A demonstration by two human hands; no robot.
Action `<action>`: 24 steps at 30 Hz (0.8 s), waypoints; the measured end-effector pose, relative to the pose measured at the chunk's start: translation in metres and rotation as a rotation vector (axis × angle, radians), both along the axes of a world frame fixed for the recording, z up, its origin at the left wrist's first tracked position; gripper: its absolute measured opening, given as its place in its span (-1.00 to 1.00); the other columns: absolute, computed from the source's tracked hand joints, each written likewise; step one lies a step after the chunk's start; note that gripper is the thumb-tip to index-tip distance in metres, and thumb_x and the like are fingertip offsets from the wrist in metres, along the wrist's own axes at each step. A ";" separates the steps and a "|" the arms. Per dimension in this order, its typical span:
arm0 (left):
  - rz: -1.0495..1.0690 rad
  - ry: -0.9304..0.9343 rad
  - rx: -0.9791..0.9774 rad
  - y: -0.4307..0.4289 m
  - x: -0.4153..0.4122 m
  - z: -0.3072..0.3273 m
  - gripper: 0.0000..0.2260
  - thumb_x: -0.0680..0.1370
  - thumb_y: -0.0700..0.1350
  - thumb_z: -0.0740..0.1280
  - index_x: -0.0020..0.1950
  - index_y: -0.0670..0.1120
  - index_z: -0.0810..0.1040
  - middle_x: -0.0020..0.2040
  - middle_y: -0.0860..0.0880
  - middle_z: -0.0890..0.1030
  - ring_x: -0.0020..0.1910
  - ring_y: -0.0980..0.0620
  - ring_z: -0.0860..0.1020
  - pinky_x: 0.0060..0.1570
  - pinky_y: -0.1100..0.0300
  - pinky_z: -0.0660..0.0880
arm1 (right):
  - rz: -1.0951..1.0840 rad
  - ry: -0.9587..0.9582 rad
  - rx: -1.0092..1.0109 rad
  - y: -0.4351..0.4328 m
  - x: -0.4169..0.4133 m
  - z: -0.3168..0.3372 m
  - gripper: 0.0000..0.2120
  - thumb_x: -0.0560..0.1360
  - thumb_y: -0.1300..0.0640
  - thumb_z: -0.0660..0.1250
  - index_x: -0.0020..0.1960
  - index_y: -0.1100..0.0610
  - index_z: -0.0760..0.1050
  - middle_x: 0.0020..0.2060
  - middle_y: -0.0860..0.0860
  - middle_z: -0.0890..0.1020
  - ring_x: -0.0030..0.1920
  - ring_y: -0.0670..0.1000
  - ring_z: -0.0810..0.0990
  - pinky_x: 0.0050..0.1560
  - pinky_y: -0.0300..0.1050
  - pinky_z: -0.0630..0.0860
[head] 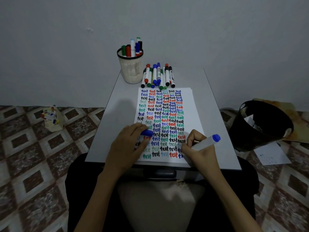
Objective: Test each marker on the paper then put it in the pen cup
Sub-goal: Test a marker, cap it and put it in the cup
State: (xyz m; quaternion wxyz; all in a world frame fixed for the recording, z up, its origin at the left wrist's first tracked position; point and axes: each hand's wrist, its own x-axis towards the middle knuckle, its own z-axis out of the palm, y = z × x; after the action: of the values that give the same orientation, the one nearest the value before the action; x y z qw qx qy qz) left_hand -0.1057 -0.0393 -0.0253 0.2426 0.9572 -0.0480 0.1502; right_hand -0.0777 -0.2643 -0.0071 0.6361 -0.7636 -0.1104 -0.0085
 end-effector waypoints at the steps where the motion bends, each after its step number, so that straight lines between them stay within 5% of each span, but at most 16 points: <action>1: 0.002 -0.001 0.005 0.000 0.000 -0.001 -0.52 0.54 0.19 0.10 0.36 -0.01 0.42 0.30 0.04 0.46 0.27 0.07 0.41 0.21 0.25 0.31 | 0.002 0.001 -0.002 0.000 0.000 0.000 -0.64 0.39 0.47 0.36 -0.38 0.18 0.27 -0.42 0.21 0.44 -0.37 0.12 0.45 -0.36 -0.17 0.45; 6: 0.005 -0.001 0.012 0.000 0.000 -0.001 -0.52 0.54 0.19 0.10 0.36 -0.01 0.42 0.30 0.03 0.46 0.27 0.06 0.42 0.20 0.25 0.32 | -0.004 0.022 0.015 0.001 0.000 0.001 -0.61 0.36 0.51 0.36 -0.42 0.17 0.26 -0.51 0.04 0.39 -0.46 -0.12 0.39 -0.44 -0.32 0.38; 13: 0.005 -0.001 0.021 0.001 0.000 -0.001 -0.52 0.54 0.20 0.09 0.36 -0.01 0.42 0.31 0.04 0.46 0.28 0.07 0.41 0.21 0.27 0.30 | -0.047 0.002 0.024 -0.001 0.001 -0.001 -0.64 0.37 0.49 0.39 -0.40 0.22 0.27 -0.48 0.15 0.40 -0.43 -0.04 0.41 -0.43 -0.29 0.37; 18: 0.000 -0.006 0.029 0.000 0.000 0.000 -0.53 0.54 0.18 0.09 0.36 -0.02 0.42 0.30 0.03 0.47 0.27 0.06 0.42 0.20 0.26 0.31 | -0.020 0.012 0.022 -0.002 0.002 -0.002 -0.63 0.38 0.47 0.39 -0.40 0.24 0.26 -0.45 0.27 0.42 -0.38 0.23 0.45 -0.40 -0.14 0.47; 24: 0.003 -0.003 0.017 0.001 0.000 0.000 -0.53 0.54 0.19 0.09 0.36 -0.01 0.42 0.31 0.04 0.46 0.28 0.06 0.41 0.22 0.26 0.30 | -0.103 -0.023 0.052 -0.002 0.001 -0.001 -0.72 0.31 0.37 0.38 -0.40 0.33 0.26 -0.49 0.17 0.42 -0.45 -0.05 0.41 -0.46 -0.29 0.37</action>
State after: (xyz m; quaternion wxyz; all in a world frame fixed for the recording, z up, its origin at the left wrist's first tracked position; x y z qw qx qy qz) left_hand -0.1059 -0.0388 -0.0251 0.2340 0.9592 -0.0483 0.1514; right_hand -0.0765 -0.2667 -0.0085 0.6532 -0.7513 -0.0780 -0.0529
